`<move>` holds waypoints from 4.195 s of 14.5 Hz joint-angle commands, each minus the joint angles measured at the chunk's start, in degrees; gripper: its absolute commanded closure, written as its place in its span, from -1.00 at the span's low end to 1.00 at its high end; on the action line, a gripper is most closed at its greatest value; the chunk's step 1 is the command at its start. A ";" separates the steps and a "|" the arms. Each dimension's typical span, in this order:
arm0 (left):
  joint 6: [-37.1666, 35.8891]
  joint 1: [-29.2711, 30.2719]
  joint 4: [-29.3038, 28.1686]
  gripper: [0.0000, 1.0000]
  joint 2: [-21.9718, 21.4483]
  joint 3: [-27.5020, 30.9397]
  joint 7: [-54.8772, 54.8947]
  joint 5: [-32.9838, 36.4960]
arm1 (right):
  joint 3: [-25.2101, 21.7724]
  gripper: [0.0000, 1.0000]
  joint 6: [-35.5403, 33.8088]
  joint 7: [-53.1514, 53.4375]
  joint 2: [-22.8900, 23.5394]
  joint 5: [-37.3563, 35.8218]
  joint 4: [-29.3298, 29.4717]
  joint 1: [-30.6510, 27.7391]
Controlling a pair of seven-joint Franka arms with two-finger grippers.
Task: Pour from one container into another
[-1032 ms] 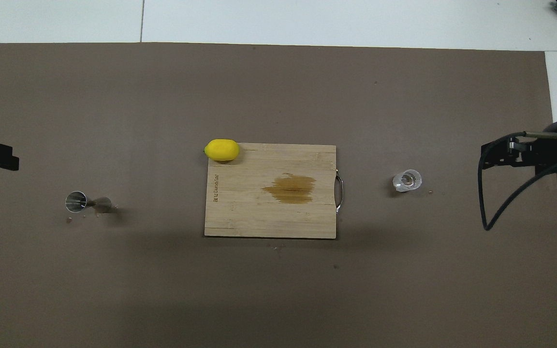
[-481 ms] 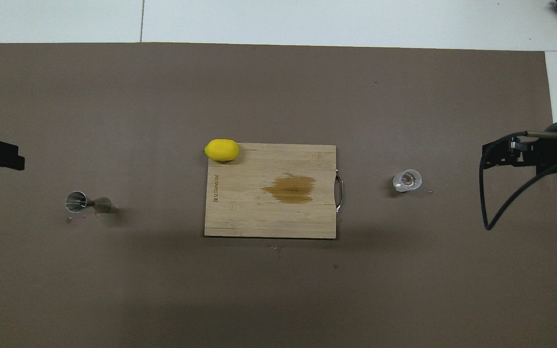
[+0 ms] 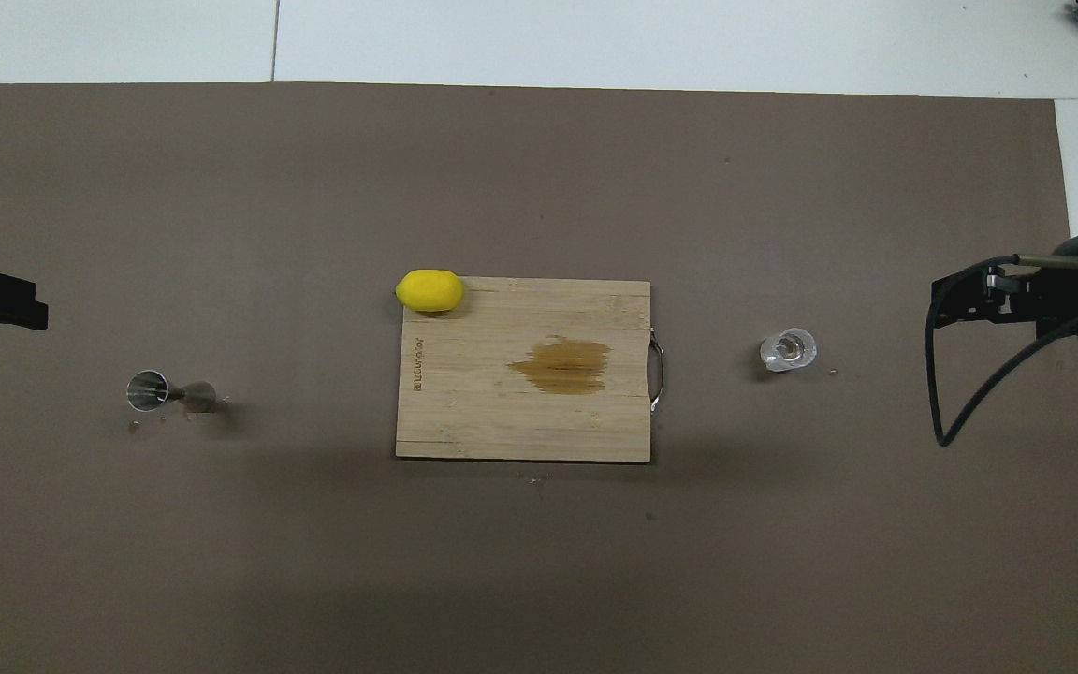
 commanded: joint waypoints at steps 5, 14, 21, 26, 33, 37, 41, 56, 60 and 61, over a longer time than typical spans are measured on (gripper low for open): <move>1.18 -0.37 -1.98 -1.00 -1.38 0.26 -0.80 -0.45 | 0.18 -1.00 -0.52 -1.30 -1.06 -0.20 -1.12 -0.24; 11.69 -0.55 -10.03 -1.00 -3.74 0.17 -1.42 -0.36 | 0.26 -1.00 -0.52 -1.39 -1.06 -0.20 -1.20 -0.24; 13.58 -0.46 -14.55 -1.00 -6.21 0.17 -7.30 -0.27 | 0.26 -1.00 -0.35 -1.39 -1.15 -0.20 -1.29 -0.15; 15.58 0.33 -13.76 -1.00 -5.69 0.26 -7.74 0.16 | 0.26 -1.00 -0.26 -1.30 -1.15 -0.20 -1.29 -0.15; 13.22 -1.07 -10.94 -1.00 -4.46 -0.09 -8.19 3.95 | 0.26 -1.00 -0.17 -1.39 -1.15 -0.20 -1.29 -0.15; 12.69 -4.85 -11.73 -1.00 -4.81 0.09 -8.10 3.95 | 0.26 -1.00 -0.17 -1.48 -1.15 -0.20 -1.29 -0.24; 13.48 -3.54 -13.31 -1.00 -5.25 0.79 -5.91 3.77 | 0.26 -1.00 -0.26 -1.47 -1.15 -0.20 -1.29 -0.15; 9.97 21.59 -12.53 -1.00 7.14 1.14 66.55 -32.86 | 0.17 -1.00 0.00 -1.39 -1.15 -0.20 -1.29 -0.15; 2.25 27.91 -11.56 -1.00 14.07 1.14 81.33 -42.52 | 0.26 -1.00 0.18 -1.30 -1.15 -0.20 -1.29 -0.15; 0.67 29.06 -10.86 -1.00 16.26 1.14 86.59 -44.81 | 0.26 -1.00 0.18 -1.39 -1.15 -0.20 -1.29 -0.15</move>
